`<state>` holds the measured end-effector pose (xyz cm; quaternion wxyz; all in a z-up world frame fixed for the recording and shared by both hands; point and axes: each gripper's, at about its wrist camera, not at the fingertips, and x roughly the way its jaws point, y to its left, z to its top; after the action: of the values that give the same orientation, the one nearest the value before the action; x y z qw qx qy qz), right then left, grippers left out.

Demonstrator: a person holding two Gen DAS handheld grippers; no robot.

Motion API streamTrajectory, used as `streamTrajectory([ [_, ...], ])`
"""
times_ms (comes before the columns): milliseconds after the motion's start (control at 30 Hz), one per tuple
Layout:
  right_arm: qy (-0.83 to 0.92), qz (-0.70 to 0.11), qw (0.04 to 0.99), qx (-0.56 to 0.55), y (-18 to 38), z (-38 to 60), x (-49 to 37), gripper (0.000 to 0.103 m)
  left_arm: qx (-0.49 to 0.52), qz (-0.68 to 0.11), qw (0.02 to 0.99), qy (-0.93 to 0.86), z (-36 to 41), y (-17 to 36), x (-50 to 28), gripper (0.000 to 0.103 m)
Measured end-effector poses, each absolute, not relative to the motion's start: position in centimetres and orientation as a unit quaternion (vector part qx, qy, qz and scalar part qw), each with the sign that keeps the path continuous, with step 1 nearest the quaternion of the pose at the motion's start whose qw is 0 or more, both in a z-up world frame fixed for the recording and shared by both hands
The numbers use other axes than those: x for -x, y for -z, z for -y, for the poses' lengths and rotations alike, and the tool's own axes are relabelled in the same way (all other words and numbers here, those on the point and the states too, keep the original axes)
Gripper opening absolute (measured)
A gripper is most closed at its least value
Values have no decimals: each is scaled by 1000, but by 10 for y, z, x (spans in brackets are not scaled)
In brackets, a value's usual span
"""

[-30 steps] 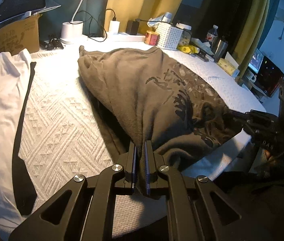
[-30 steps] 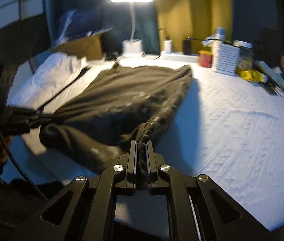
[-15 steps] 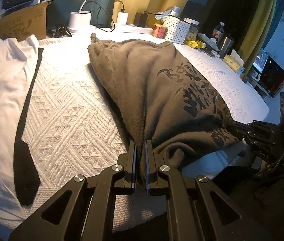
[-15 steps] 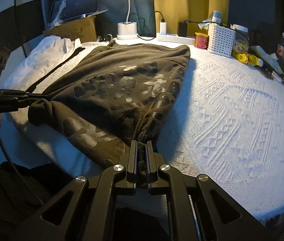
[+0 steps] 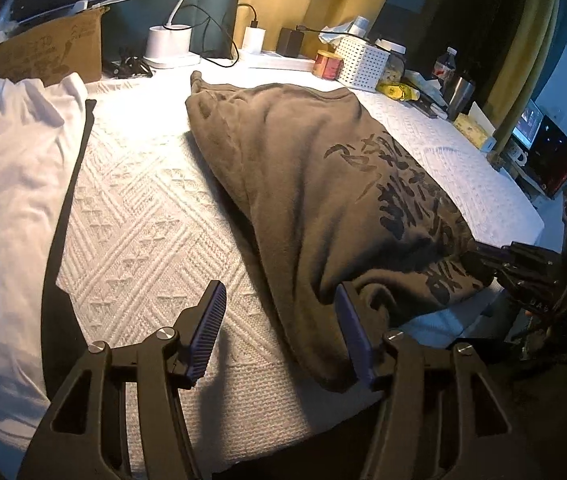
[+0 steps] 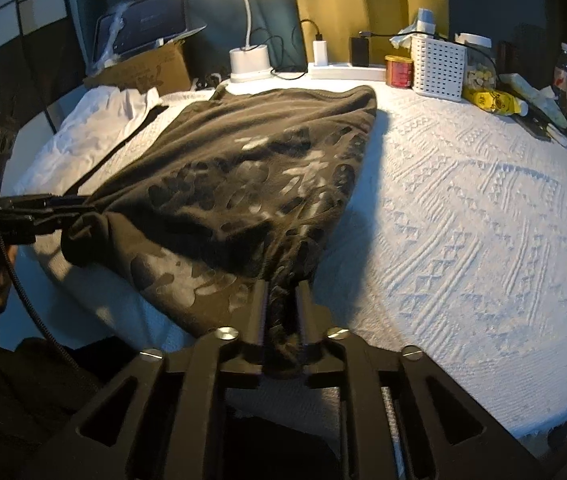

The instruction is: Fold small clothes

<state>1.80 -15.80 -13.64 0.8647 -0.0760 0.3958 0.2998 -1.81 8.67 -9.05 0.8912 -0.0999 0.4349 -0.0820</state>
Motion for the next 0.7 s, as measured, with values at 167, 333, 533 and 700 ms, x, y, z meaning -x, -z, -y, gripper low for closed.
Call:
streamTrajectory([
  [167,-288,-397,870,57,131,166,-29,43,93,-416,901,87,-86,80,13,57],
  [333,-281,-398,872,46,126,168,-42,43,86,-413,903,84,-86,75,3,57],
  [533,-277,-401,872,40,123,165,-60,43,77,-426,897,89,-82,77,-10,57],
  [700,-274,-407,871,40,122,162,-75,43,68,-450,885,98,-75,86,-17,57],
])
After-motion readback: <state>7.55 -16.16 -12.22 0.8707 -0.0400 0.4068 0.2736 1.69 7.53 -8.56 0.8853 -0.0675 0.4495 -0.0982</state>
